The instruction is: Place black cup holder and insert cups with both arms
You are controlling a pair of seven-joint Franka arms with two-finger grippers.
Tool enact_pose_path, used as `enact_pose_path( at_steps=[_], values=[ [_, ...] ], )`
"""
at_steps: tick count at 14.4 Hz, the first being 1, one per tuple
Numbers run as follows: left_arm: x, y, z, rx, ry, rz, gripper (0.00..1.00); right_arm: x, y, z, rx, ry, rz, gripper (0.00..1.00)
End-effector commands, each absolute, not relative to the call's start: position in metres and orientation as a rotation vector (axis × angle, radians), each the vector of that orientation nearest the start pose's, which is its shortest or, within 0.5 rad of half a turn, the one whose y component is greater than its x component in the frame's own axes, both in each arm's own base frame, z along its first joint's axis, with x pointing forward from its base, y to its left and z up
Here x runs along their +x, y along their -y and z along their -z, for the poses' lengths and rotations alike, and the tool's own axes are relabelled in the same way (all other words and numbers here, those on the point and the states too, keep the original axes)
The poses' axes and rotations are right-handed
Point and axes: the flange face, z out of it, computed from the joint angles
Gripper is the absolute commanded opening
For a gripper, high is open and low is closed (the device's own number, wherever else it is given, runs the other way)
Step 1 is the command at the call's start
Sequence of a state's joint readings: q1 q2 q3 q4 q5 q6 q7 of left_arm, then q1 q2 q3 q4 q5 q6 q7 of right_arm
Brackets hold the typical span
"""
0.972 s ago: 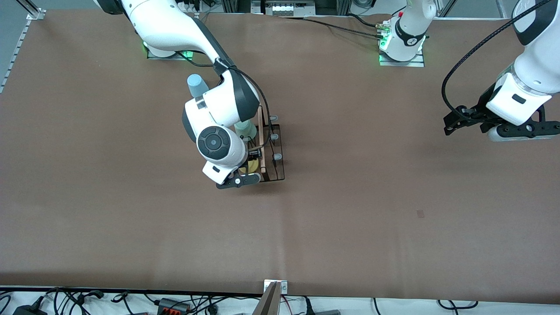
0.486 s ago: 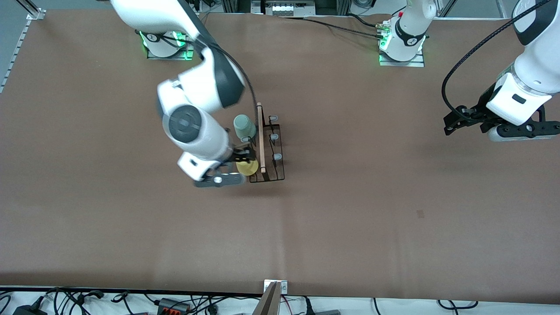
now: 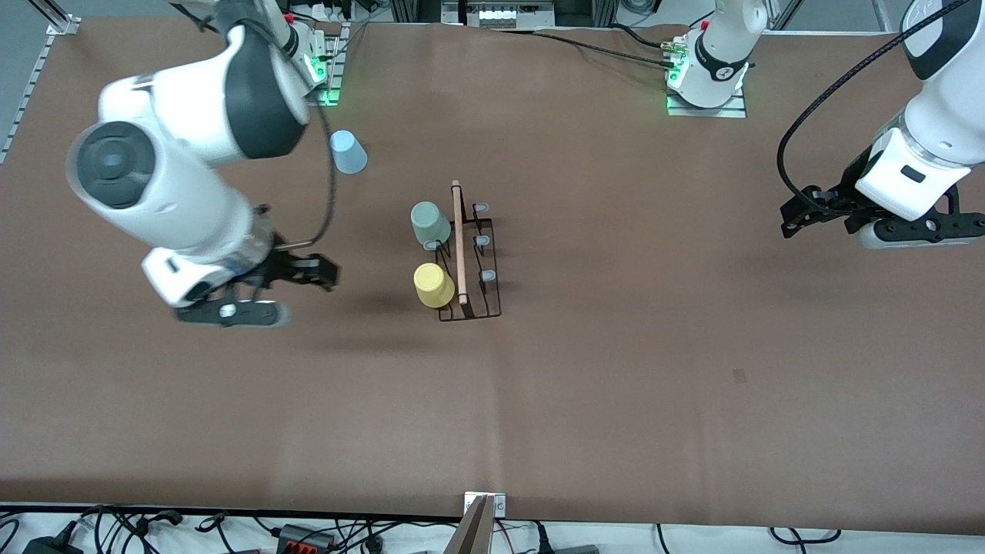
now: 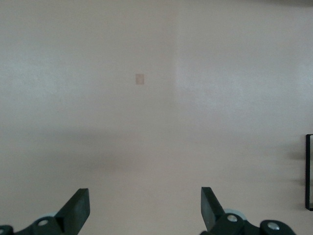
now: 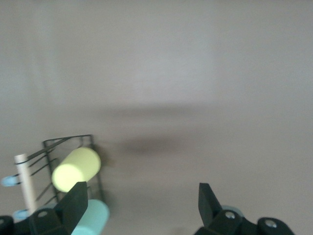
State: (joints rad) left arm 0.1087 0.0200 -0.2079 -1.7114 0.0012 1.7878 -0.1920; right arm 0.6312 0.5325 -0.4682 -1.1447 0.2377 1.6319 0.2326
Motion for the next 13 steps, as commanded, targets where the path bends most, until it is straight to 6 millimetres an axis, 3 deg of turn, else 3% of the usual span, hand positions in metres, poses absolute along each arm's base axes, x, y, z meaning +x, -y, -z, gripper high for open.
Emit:
enact_pose_path(
  at_steps=[1, 3, 4, 6, 11, 13],
  values=[
    [0.573, 0.055, -0.571, -3.165, 0.153, 0.078, 1.00, 0.674, -0.164, -0.527, -3.153, -0.007, 0.019, 1.00],
    [0.573, 0.055, -0.571, -3.165, 0.153, 0.078, 1.00, 0.680, -0.116, -0.538, -3.133, -0.122, 0.035, 1.00],
    [0.573, 0.055, -0.571, -3.165, 0.153, 0.078, 1.00, 0.679, -0.104, -0.542, -3.107, -0.129, 0.036, 1.00],
    [0.573, 0.055, -0.571, -3.165, 0.153, 0.078, 1.00, 0.678, -0.061, -0.552, -3.104, -0.168, 0.049, 1.00],
    [0.574, 0.055, -0.570, -3.165, 0.153, 0.076, 1.00, 0.644, 0.022, -0.564, -3.130, -0.241, 0.035, 1.00],
    [0.575, 0.053, -0.567, -3.165, 0.158, 0.064, 1.00, 0.632, 0.034, -0.566, -3.125, -0.203, 0.041, 1.00]
  ],
)
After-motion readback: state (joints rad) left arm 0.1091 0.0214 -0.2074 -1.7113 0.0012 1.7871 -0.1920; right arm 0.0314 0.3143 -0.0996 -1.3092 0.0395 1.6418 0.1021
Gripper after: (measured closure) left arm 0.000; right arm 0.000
